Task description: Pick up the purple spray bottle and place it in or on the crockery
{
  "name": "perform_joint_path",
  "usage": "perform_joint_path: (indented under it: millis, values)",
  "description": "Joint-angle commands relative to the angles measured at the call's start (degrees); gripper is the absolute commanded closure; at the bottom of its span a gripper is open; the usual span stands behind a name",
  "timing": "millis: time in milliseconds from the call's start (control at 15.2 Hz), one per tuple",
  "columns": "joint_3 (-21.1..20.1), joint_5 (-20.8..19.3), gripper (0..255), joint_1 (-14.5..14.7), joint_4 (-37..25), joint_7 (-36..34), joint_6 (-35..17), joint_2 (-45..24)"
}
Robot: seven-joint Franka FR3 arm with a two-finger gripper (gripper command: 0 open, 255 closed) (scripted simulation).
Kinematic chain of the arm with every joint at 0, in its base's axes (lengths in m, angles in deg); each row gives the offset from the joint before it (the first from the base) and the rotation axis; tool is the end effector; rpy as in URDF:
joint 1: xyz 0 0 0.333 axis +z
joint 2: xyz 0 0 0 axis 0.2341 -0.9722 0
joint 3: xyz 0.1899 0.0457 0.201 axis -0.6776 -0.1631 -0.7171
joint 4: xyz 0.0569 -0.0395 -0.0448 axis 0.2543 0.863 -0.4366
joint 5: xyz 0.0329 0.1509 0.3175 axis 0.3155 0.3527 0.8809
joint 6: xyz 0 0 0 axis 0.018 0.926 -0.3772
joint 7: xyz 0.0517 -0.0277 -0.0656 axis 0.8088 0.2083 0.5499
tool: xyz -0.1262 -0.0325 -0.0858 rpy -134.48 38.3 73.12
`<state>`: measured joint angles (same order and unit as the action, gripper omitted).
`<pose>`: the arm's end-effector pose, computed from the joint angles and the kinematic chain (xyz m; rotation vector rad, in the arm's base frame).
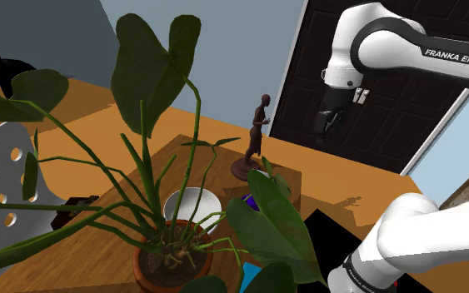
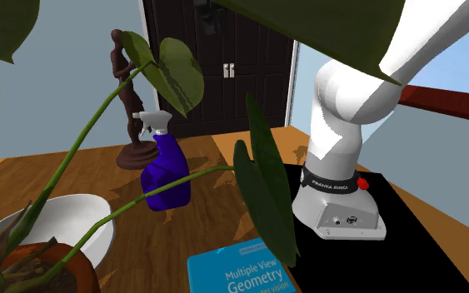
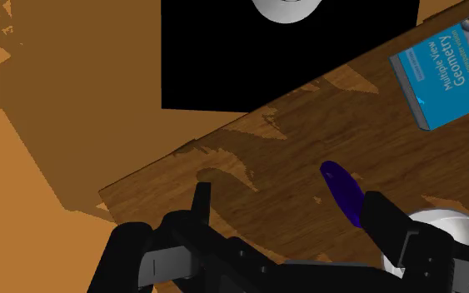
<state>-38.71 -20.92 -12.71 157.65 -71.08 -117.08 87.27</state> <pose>0.2775 -0.0153 0.5164 3.0199 -0.0498 -0.1976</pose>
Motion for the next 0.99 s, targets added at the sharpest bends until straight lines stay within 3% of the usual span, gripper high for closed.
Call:
perform_joint_path:
  millis: [0,924]
  values:
    - [0.0,0.0,0,0.0,0.0,0.0,0.0,0.0]
    - [-5.14,1.22,0,6.47,-6.16,5.34,-10.05,-30.42]
